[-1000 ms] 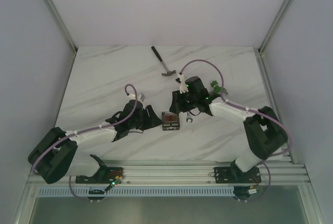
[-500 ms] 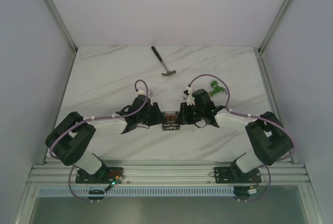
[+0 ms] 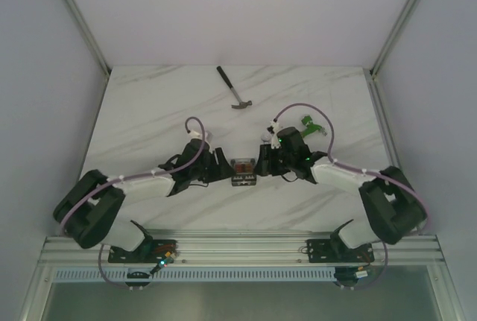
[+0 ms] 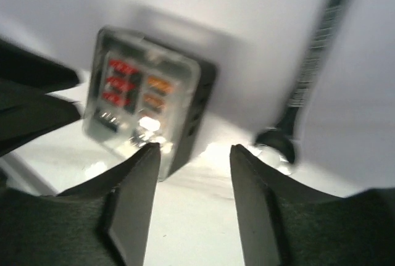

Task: Snap on the fuse box
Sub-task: Close the fuse box cover on the fuse box base, then reset both arms

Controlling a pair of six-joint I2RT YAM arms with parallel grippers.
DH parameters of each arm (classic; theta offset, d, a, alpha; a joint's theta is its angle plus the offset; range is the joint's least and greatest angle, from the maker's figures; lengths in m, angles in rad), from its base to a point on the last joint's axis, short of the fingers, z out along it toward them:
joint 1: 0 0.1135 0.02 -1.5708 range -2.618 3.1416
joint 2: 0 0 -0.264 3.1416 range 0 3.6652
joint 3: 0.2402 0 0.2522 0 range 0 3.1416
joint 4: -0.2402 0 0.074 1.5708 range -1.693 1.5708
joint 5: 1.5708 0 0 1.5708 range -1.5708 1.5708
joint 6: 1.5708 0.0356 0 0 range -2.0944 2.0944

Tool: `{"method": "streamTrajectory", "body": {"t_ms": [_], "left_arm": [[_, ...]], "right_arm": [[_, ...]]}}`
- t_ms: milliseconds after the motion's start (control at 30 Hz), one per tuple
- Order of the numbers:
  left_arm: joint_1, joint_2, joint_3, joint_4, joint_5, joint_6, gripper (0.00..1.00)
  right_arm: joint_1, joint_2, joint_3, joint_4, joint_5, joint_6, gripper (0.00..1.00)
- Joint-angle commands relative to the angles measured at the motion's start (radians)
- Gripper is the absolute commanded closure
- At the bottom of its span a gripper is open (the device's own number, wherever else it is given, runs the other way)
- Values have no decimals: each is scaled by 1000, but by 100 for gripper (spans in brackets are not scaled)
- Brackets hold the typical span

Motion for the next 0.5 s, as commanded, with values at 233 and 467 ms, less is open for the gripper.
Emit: {"method": "streamTrajectory", "body": {"t_ms": [233,467], "left_arm": [[193,-365,-6,-245,-519,229,0],[359,-513,-160,-50,-881,391,0]], "right_arm": [[-234,-321,-45,-29,720,-119,6],[-325,-352,-340,558,994,-318,1]]}}
